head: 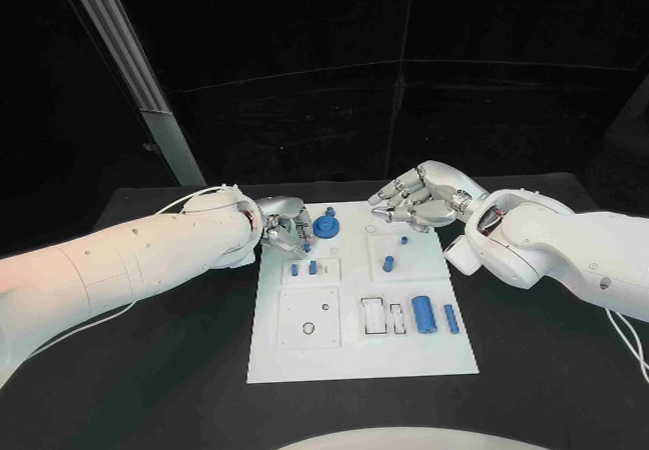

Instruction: Assemble the parts on the task board

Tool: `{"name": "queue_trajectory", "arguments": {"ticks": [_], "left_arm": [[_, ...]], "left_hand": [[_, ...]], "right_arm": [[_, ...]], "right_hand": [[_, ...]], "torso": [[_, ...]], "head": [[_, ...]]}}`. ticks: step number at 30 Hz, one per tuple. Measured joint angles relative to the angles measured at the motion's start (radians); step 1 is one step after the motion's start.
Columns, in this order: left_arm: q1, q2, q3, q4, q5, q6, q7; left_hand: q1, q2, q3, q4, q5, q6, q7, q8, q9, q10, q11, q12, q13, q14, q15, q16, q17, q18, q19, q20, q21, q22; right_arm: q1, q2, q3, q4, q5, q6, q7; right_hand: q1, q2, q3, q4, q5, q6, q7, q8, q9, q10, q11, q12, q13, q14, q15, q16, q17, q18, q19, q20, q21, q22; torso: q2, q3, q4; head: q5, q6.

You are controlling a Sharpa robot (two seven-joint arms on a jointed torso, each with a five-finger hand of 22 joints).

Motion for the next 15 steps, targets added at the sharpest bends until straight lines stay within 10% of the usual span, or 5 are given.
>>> {"name": "queue_trajectory", "arguments": {"ticks": [15], "left_arm": [[0.000,-0.036,0.001,0.011,0.014,-0.027,0.008]], "left_hand": [[-0.001,-0.015,-0.075,-0.005,0.004,-0.118,0.016,-0.054,-0.003,-0.144,0.018,-0.029,-0.002,0.000,0.014,-0.008,-0.034,0.003,-0.045,0.023,-0.121,-0.109]], "right_arm": [[0.000,-0.003,0.000,-0.036,-0.026,0.000,-0.019]], "right_hand": [[0.032,-0.014,0.025,-0.003,-0.009,-0.016,0.009,0.007,0.000,-0.065,0.015,-0.059,-0.059,-0.013,0.005,-0.028,-0.032,0.000,-0.016,0.005,-0.015,-0.007]], "torso": [[0.000,-0.0009,0.0002]], "head": [[0.000,0.005]]}}
